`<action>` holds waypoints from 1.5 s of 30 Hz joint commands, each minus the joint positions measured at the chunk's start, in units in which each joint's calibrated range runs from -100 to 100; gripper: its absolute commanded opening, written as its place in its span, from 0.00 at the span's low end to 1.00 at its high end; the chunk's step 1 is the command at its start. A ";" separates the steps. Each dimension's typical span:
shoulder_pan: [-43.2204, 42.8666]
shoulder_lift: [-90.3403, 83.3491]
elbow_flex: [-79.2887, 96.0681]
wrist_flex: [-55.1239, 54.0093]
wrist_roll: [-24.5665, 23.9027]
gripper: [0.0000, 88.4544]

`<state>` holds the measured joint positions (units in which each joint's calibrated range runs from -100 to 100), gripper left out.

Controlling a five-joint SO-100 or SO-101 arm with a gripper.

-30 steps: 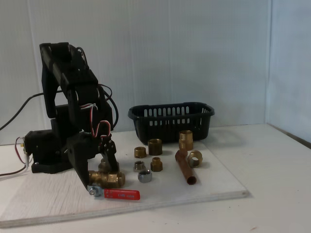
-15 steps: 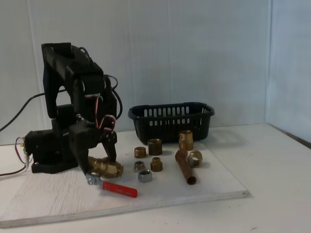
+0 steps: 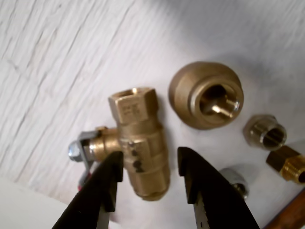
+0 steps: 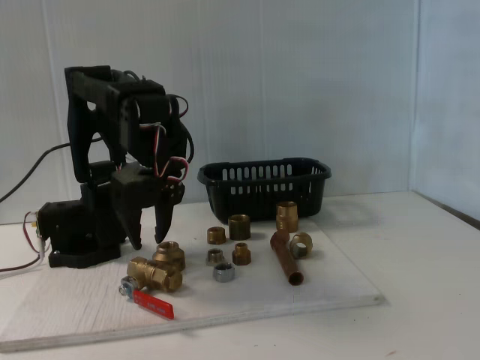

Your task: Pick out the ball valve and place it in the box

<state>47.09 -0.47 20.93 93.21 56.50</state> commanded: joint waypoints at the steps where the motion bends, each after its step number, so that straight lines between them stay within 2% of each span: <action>1: -0.30 -0.93 -2.15 1.20 0.08 0.13; 6: -0.89 -0.93 -2.24 1.11 0.13 0.16; 11: -0.45 -0.93 -2.24 0.68 0.13 0.38; 13: -0.38 -0.85 -2.15 0.59 0.13 0.44; 32: 8.92 -0.09 -1.70 0.42 -0.08 0.44; 35: 9.22 -0.09 -1.34 -1.04 -3.34 0.44; 41: 6.56 -0.09 -1.34 -7.84 -14.11 0.44; 45: 5.60 -0.09 -1.25 -9.39 -17.11 0.44</action>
<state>53.24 -0.38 20.93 84.44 41.10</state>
